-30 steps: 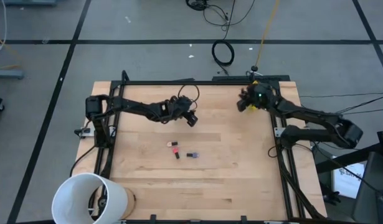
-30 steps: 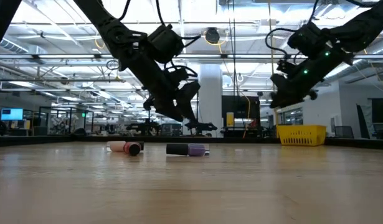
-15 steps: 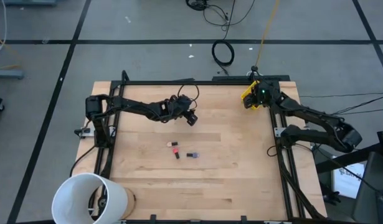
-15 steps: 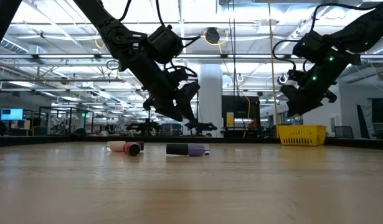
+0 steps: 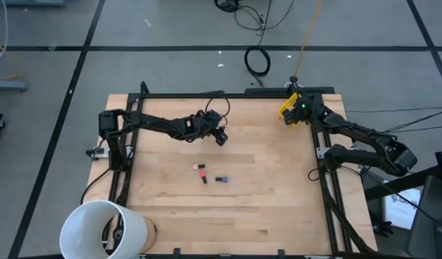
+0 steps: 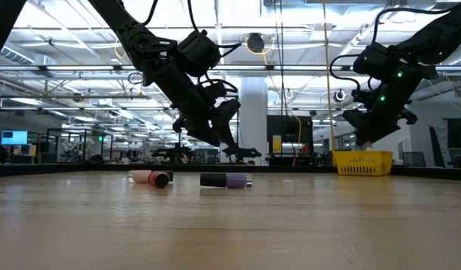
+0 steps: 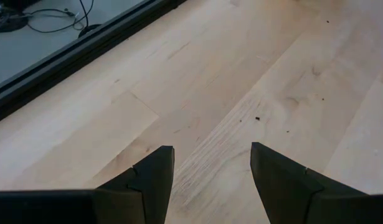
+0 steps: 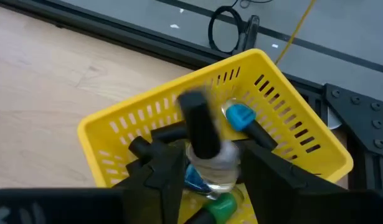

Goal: Pick & Place Nail Polish
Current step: Put the white nail polish bottle into the yellow bin, then put the light blue nail polish bottle into the yellow bin

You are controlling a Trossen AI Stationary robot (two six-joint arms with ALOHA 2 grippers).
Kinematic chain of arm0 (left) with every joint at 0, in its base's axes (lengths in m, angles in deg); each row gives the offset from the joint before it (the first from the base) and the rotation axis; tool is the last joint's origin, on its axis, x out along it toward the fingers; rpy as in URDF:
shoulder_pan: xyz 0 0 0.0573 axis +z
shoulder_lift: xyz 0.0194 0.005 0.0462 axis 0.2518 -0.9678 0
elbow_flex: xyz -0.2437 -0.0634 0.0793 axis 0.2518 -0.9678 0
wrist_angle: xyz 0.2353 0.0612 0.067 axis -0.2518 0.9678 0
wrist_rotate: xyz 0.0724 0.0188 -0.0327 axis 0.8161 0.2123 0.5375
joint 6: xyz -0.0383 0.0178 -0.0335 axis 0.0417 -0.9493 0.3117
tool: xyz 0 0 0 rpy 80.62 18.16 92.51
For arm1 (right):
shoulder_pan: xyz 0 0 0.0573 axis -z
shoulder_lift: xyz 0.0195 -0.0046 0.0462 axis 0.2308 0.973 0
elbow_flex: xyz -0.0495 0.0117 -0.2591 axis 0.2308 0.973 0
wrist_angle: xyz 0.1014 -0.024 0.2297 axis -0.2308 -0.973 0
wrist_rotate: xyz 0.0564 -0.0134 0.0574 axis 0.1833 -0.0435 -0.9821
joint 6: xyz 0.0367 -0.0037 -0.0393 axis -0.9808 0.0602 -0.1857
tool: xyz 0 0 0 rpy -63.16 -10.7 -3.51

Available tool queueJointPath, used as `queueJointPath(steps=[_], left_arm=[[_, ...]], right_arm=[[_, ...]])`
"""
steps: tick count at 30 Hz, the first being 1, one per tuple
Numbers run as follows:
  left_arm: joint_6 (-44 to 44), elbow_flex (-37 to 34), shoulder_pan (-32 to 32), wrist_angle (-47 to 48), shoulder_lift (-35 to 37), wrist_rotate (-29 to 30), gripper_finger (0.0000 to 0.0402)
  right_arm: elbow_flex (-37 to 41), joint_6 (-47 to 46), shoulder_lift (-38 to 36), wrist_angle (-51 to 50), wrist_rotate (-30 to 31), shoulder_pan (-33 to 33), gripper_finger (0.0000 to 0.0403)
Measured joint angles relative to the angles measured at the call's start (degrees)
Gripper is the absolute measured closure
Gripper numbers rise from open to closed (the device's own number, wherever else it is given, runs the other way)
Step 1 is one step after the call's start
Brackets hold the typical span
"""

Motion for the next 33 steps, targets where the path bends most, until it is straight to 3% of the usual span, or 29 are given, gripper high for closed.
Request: queueJointPath(steps=[12, 14, 18, 23, 27, 33], left_arm=[[-0.63, 0.0, 0.0, 0.09, 0.0, 0.02, 0.0192], [-2.59, 0.0, 0.0, 0.3, 0.0, 0.02, 0.0192], [-9.85, 0.0, -0.28, 0.43, 0.0, -0.22, 0.0192], [-12.74, -0.02, -1.52, 0.56, 0.0, -0.34, 0.0192], [-14.23, -0.02, -2.44, 1.23, -0.02, -2.12, 0.0192], [-26.84, -0.02, -5.65, 9.99, -0.04, -17.21, 0.0192]], right_arm=[[0.02, 0.01, -0.02, 1.17, -0.77, -0.07, 0.0254], [0.02, 1.02, -0.02, 2.98, -5.3, -0.07, 0.0251], [0.02, 2.94, -0.02, 8.39, -22.72, -1.04, 0.0249], [0.02, 1.98, -0.04, 18.44, -40.31, -7.83, 0.0254], [0.02, 2.14, -0.04, 23.8, -43.35, -16.28, 0.0258], [0.02, 6.63, -0.04, 25.76, -43.38, -24.84, 0.0259]])
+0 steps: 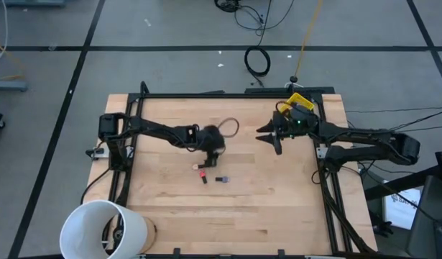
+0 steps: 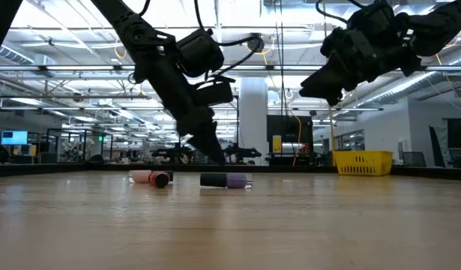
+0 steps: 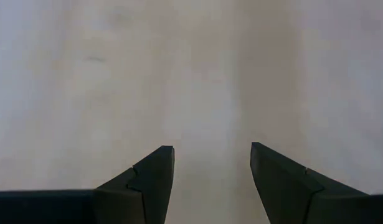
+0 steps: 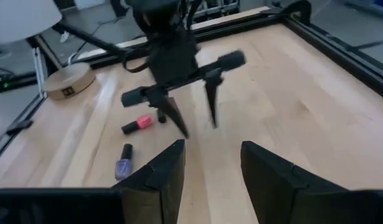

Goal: Pick & Place Nail Polish
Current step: Put the light blue nail polish bottle into the yellow bin

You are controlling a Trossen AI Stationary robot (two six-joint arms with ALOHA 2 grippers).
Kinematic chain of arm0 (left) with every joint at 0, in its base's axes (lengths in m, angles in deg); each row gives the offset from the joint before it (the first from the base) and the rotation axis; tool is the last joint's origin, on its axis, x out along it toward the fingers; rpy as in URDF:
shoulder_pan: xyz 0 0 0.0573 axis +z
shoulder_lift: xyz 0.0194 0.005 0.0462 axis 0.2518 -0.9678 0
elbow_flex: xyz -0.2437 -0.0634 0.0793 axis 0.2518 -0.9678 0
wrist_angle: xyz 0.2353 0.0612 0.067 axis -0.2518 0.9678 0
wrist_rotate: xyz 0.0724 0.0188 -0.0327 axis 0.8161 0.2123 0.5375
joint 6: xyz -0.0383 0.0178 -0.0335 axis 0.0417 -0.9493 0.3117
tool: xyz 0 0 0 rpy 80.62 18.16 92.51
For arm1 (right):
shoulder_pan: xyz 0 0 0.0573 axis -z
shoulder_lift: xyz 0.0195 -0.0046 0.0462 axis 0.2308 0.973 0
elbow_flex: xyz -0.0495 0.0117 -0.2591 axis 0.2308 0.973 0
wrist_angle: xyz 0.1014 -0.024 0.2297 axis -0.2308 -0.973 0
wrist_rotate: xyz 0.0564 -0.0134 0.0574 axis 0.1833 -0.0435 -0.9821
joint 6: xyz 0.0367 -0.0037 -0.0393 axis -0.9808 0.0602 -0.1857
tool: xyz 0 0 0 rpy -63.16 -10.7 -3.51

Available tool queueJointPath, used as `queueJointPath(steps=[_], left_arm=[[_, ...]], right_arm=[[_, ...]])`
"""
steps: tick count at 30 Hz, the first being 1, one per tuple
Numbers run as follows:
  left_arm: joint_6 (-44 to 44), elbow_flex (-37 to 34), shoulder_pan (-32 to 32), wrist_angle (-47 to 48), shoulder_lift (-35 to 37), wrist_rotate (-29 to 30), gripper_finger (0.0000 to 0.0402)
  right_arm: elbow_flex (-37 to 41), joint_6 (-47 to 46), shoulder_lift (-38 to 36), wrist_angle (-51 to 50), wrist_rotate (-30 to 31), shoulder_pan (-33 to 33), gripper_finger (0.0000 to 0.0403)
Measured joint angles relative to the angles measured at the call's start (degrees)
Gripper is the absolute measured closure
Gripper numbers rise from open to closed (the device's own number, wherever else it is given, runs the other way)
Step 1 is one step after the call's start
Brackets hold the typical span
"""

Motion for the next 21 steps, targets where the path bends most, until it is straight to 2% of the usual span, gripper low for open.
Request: queueJointPath(steps=[5, 10, 16, 18, 21], left_arm=[[-3.03, -0.02, -4.57, 5.1, -0.04, -3.03, 0.0192], [3.69, 0.89, -10.01, 7.04, 1.8, -5.26, 0.0192], [7.51, 9.9, -16.41, 20.51, 1.8, 2.32, 0.0192], [7.56, 11.96, -17.94, 21.57, 1.12, 4.4, 0.0192], [8.0, 12.07, -18.88, 21.06, 0.15, 4.2, 0.0192]], right_arm=[[0.0, 1.92, 0.0, -0.01, 1.24, -2.28, 0.0259], [0.0, 2.46, 0.01, -0.66, 6.01, -3.03, 0.0259], [0.0, 2.39, 0.02, -0.84, 6.03, -3.03, 0.0259], [0.0, 1.91, 0.02, -0.84, 6.01, -3.03, 0.0259], [0.0, 0.45, 0.02, -0.81, 6.0, -3.03, 0.0259]])
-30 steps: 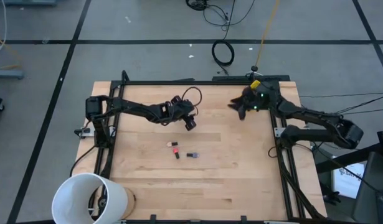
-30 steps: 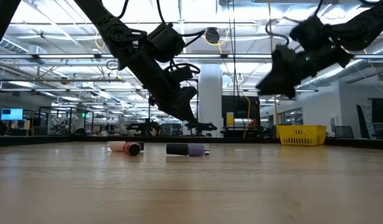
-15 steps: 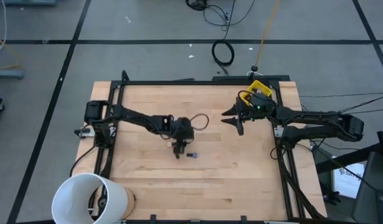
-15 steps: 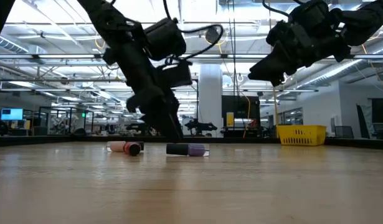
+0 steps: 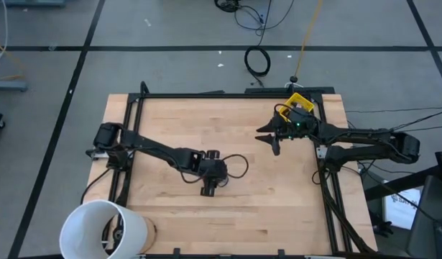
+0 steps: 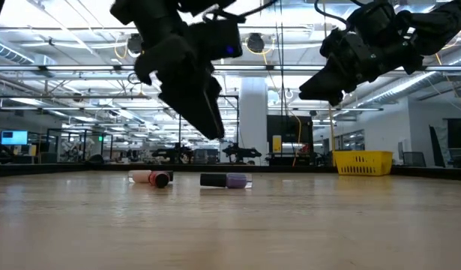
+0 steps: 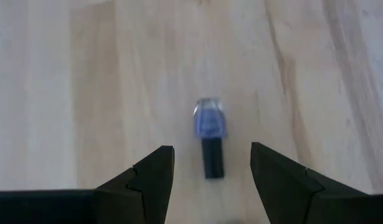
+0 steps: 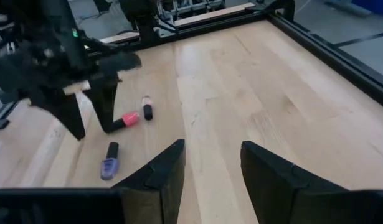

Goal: Pick & Place Nail Polish
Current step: Put the light blue nail polish bottle into the yellow bin

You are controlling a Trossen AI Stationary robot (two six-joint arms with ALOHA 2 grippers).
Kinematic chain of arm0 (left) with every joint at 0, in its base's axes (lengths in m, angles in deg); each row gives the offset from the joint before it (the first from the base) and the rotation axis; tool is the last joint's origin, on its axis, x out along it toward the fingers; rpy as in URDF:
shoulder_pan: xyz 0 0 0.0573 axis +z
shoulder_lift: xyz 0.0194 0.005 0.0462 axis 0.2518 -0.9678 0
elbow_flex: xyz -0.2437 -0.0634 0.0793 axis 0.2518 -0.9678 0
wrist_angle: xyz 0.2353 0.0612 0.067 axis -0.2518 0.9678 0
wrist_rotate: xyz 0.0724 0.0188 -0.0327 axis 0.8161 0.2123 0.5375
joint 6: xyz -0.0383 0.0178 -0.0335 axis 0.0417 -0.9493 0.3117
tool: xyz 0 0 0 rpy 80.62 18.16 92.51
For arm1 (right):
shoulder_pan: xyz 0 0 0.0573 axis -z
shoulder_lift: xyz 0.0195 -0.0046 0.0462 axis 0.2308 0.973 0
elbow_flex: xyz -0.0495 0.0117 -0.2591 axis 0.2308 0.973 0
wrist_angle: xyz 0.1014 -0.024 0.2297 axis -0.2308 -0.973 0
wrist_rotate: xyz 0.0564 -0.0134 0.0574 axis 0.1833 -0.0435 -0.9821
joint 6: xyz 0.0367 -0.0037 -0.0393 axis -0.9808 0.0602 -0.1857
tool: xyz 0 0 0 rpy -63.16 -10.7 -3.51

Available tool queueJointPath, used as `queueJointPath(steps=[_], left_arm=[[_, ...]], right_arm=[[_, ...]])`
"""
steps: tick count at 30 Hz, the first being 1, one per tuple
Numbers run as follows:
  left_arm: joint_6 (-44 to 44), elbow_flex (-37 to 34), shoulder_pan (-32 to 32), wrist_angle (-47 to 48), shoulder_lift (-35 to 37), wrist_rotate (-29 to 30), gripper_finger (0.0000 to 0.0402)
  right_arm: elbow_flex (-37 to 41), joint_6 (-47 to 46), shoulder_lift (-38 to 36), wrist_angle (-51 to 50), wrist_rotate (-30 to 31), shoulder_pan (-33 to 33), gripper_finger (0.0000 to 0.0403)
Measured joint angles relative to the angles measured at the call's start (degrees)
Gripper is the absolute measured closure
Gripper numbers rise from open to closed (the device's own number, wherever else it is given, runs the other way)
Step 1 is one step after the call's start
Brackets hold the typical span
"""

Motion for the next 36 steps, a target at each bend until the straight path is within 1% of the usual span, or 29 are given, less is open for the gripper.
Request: queueJointPath(steps=[4, 13, 19, 25, 27, 29, 36], left_arm=[[2.8, 0.0, 0.42, 0.45, -1.87, -1.07, 0.0193], [2.09, -0.02, 0.52, 0.59, -7.17, -1.34, 0.0193], [2.03, 0.11, 0.7, 0.04, -7.98, -2.79, 0.0193], [1.87, 0.11, 0.94, 0.04, -8.0, -2.83, 0.0196], [1.9, 0.11, 1.05, 0.08, -8.0, -2.99, 0.0207], [1.96, 0.09, 1.18, 0.06, -8.02, -3.39, 0.0228], [4.86, 0.04, 2.57, 0.33, -8.04, -3.91, 0.033]], right_arm=[[0.0, -1.2, -0.02, -0.08, -0.01, -0.19, 0.0259], [0.0, -0.8, 0.0, 0.41, -0.18, -2.74, 0.0259], [0.0, -0.74, 0.0, 0.82, -0.1, -3.13, 0.0259], [0.0, -0.56, 0.0, 0.82, -0.1, -3.1, 0.0259], [0.0, -0.6, 0.0, 0.8, -0.1, -3.1, 0.0259], [0.0, -0.68, 0.0, 0.8, -0.12, -3.1, 0.0259], [0.0, -1.16, 0.0, 0.78, -0.1, -3.1, 0.0259]])
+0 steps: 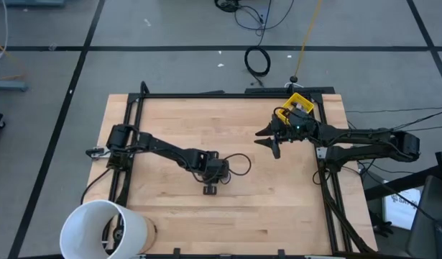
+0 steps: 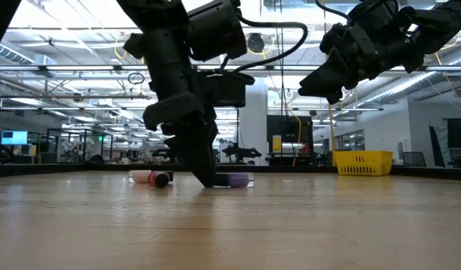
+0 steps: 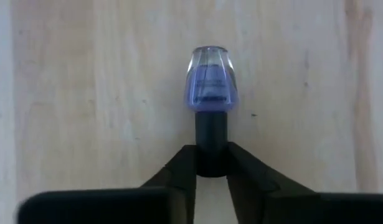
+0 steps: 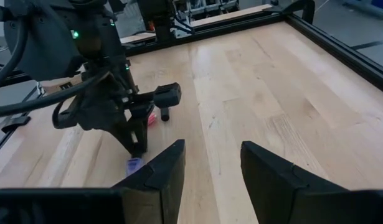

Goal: Pick & Place Nail Polish
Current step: Put the light blue nail polish bottle into the yellow bin

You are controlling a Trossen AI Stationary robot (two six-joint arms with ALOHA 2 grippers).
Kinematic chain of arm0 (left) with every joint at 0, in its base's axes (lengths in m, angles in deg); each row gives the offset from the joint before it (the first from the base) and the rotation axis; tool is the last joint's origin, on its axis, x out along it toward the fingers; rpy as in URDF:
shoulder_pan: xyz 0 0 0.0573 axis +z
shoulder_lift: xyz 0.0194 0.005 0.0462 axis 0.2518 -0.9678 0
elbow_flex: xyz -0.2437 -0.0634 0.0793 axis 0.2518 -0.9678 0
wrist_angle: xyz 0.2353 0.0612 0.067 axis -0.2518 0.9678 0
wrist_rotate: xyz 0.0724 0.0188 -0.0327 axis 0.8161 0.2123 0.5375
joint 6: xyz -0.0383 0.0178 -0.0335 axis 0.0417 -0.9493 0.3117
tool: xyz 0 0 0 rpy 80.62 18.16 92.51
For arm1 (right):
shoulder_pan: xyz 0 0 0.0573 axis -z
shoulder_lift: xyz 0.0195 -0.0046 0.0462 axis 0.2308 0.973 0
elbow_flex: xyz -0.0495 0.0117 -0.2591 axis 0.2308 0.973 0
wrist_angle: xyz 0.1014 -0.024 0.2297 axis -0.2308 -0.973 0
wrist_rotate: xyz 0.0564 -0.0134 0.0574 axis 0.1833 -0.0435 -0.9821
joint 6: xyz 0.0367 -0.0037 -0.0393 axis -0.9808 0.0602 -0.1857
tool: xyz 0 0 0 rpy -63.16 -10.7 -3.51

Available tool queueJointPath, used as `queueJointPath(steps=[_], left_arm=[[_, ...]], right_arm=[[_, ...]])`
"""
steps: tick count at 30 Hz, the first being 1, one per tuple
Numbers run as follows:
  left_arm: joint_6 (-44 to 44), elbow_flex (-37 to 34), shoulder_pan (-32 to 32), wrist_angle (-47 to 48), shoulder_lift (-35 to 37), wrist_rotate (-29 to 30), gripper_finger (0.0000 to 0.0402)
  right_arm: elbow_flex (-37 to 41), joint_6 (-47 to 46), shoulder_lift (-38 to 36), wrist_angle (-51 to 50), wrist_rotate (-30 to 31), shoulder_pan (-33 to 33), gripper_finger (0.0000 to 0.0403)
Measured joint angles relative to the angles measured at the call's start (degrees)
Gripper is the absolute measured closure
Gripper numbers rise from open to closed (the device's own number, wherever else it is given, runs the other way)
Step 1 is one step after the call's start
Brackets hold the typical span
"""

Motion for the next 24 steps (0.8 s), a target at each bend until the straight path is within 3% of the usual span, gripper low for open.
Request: queueJointPath(steps=[3, 14, 18, 24], left_arm=[[-0.85, 0.0, 0.58, -0.21, 0.0, 0.24, 0.0366], [-7.46, 0.13, -0.27, 0.85, 1.85, 7.85, 0.0362], [-10.69, 0.52, -0.23, -0.31, 4.42, 17.88, 0.0364], [-19.41, 0.52, -1.42, -2.85, 6.99, 40.5, 0.0363]], right_arm=[[0.0, 0.0, 0.0, -0.05, 0.0, 0.0, 0.0259], [0.0, -0.02, -0.01, -1.28, 0.0, 0.0, 0.0259], [0.0, -0.02, -0.02, -1.4, 0.03, 0.0, 0.0259], [0.0, -3.97, 0.13, -1.44, 0.16, -0.35, 0.0259]])
